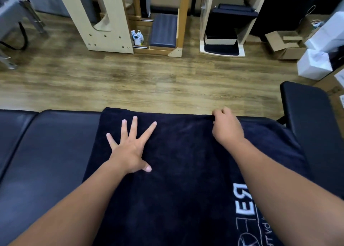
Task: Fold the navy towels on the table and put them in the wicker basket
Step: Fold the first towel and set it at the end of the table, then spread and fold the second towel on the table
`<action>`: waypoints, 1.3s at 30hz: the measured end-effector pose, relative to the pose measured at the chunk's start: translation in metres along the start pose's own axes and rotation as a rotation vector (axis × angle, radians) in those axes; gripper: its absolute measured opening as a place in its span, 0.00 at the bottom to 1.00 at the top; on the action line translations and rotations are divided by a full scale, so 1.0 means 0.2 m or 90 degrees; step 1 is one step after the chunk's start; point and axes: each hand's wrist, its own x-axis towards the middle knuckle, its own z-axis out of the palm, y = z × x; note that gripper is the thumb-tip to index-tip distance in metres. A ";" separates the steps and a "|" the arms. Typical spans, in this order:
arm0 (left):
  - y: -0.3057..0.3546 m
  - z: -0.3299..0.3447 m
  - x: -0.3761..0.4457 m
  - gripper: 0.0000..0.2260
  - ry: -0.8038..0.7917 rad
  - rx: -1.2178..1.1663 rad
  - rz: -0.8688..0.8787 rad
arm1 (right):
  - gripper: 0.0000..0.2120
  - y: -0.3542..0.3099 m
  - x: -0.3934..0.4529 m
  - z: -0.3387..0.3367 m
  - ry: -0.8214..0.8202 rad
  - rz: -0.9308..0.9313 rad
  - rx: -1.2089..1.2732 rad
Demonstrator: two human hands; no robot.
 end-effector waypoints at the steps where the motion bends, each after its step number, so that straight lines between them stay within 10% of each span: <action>1: 0.01 0.01 -0.02 0.63 0.028 0.024 0.006 | 0.16 0.01 -0.05 0.02 0.017 -0.005 0.024; 9: 0.19 0.36 -0.39 0.29 0.244 0.085 0.128 | 0.30 0.39 -0.65 0.14 -0.110 -0.009 -0.051; 15: 0.34 0.47 -0.63 0.41 -0.013 0.096 0.028 | 0.34 0.71 -0.80 0.05 -0.150 0.286 0.068; 27: 0.30 0.74 -1.19 0.37 -0.084 0.074 0.058 | 0.33 0.32 -1.74 0.30 -0.173 -0.102 -0.072; 39: -0.01 1.15 -1.83 0.44 0.003 0.165 0.167 | 0.35 0.53 -2.55 0.32 -0.167 -0.062 -0.039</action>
